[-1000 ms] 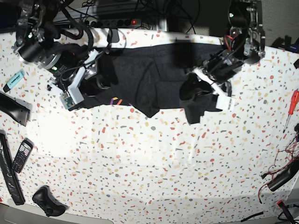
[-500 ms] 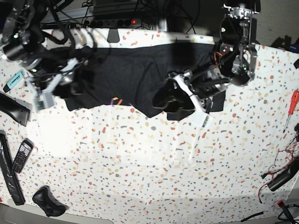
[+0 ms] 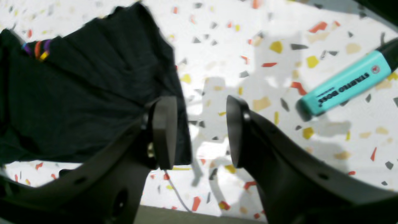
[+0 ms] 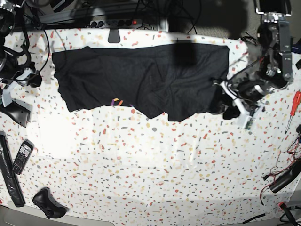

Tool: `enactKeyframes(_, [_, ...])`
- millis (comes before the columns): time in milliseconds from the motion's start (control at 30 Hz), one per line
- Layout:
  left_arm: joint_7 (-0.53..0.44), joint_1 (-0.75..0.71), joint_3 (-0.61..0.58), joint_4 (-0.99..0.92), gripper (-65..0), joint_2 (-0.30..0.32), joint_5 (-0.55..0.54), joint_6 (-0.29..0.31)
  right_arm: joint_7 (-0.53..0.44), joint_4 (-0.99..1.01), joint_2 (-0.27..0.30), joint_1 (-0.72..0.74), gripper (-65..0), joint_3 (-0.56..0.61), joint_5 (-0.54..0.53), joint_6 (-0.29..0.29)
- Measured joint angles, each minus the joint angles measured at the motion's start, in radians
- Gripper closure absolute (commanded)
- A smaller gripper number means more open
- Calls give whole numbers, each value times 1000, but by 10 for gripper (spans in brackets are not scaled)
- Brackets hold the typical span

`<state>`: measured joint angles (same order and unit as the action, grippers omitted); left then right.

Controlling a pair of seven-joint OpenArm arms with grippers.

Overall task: Fold the T-shirt properly
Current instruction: 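Fold the held end with the left gripper toward the shirt's middle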

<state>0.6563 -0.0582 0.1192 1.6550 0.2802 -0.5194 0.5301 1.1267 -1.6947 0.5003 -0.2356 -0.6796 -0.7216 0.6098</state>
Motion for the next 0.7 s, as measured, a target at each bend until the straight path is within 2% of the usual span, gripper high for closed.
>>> enactKeyframes(133, [-3, -23, 27, 0, -254, 19, 0, 0, 0, 98, 18, 6, -254, 1, -37, 2])
enactKeyframes(233, [-3, -27, 29, 0, -254, 23, 0, 0, 0, 163, 18, 9, -255, 29, -29, 29])
enactKeyframes(400, [-3, -27, 29, 0, -254, 23, -4, 0, 0, 213, 17, 11, -255, 129, -30, 35])
enactKeyframes(500, [-3, -27, 29, 0, -254, 23, -4, 0, -43, 214, 18, 10, -255, 205, -34, 34])
enactKeyframes(600, [-3, -27, 29, 0, -254, 23, -4, 0, -117, 214, 18, 13, -255, 269, -45, -15])
enactKeyframes(700, [-3, -27, 29, 0, -254, 23, -4, 0, -120, 213, -3, 43, -254, 296, -8, -23])
